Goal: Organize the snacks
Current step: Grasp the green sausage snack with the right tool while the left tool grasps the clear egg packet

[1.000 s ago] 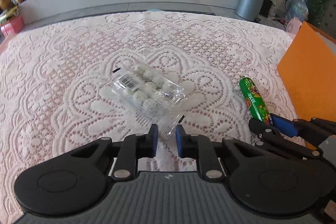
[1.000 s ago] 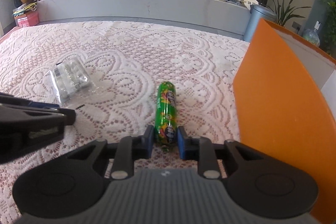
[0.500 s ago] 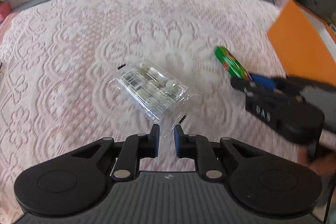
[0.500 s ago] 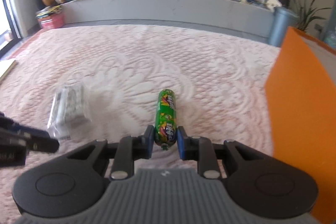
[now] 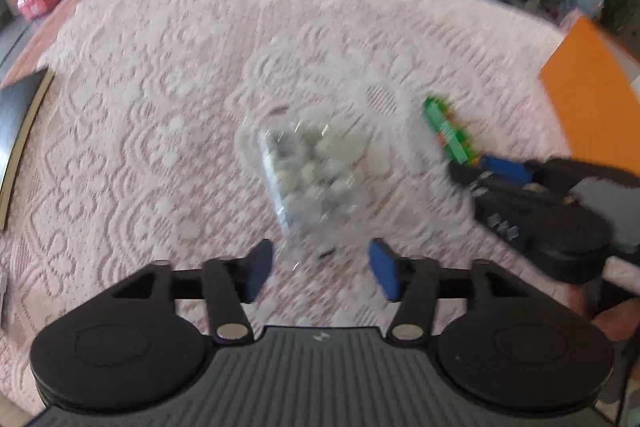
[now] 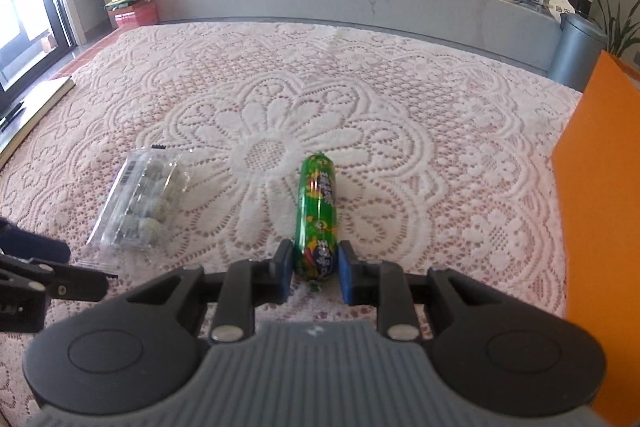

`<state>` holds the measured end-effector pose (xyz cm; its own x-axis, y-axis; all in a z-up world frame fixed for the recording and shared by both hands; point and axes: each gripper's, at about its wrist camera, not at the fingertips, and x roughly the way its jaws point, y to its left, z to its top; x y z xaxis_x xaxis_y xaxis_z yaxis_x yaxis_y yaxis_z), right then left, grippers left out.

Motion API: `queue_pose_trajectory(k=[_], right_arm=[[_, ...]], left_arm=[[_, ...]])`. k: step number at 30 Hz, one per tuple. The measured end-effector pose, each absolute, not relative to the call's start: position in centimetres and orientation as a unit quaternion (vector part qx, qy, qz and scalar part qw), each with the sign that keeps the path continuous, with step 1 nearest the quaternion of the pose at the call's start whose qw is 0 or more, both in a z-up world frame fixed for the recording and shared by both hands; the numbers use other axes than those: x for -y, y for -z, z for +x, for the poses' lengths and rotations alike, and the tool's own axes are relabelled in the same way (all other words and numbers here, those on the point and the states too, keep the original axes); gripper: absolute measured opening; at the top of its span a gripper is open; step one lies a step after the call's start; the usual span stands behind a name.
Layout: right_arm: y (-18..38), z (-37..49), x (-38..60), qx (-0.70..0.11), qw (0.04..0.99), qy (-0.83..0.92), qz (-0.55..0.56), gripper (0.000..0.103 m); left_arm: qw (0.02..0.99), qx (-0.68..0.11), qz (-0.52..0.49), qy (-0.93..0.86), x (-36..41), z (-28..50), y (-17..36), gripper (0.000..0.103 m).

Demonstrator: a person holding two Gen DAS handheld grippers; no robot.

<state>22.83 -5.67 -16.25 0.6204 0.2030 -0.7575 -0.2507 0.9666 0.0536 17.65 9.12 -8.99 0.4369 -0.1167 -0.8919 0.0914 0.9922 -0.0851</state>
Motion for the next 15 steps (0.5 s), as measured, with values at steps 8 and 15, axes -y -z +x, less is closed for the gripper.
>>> queue_pose_trajectory(k=[8, 15], right_arm=[[16.0, 22.7, 5.5, -0.377, 0.917, -0.120, -0.055, 0.038], [16.4, 22.7, 5.7, -0.358, 0.924, -0.125, -0.047, 0.038]], left_arm=[[0.877, -0.479, -0.039, -0.002, -8.5, 20.4, 9.4, 0.079], [0.890, -0.453, -0.037, -0.024, -8.0, 20.7, 11.1, 0.077]])
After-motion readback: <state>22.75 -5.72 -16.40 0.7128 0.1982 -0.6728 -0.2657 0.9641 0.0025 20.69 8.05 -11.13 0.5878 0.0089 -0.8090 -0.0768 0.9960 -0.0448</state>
